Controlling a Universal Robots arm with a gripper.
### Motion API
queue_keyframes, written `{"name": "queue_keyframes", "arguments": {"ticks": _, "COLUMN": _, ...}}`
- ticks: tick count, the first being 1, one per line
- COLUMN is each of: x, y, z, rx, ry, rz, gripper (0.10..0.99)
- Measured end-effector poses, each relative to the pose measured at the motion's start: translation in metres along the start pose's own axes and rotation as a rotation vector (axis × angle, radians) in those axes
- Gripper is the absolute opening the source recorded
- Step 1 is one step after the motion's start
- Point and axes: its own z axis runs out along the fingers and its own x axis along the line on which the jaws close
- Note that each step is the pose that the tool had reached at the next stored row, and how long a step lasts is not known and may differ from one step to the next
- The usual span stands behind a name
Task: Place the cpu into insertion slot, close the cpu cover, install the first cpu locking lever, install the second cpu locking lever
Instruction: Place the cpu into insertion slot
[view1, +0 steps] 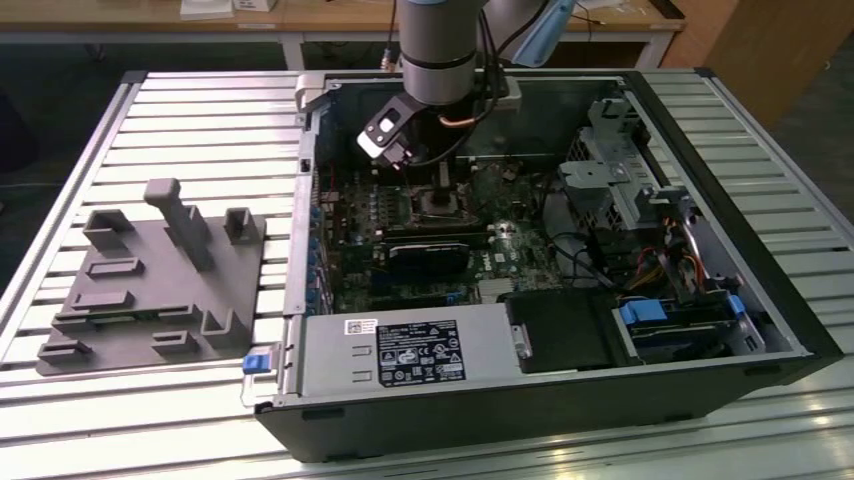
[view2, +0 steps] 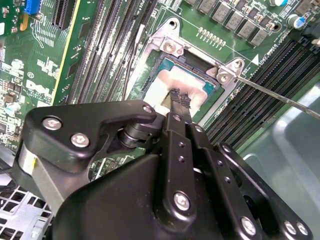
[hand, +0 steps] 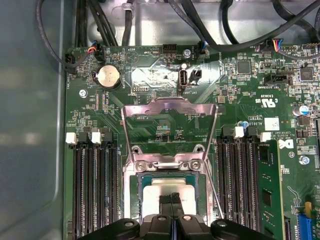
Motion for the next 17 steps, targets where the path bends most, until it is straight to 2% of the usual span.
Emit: {"name": "queue_keyframes", "arguments": {"ticks": 17, "x": -0.0001, "y": -0.0017, "z": 0.0040, "rx": 0.000, "ry": -0.0001, "rz": 0.000, "gripper": 0.106}}
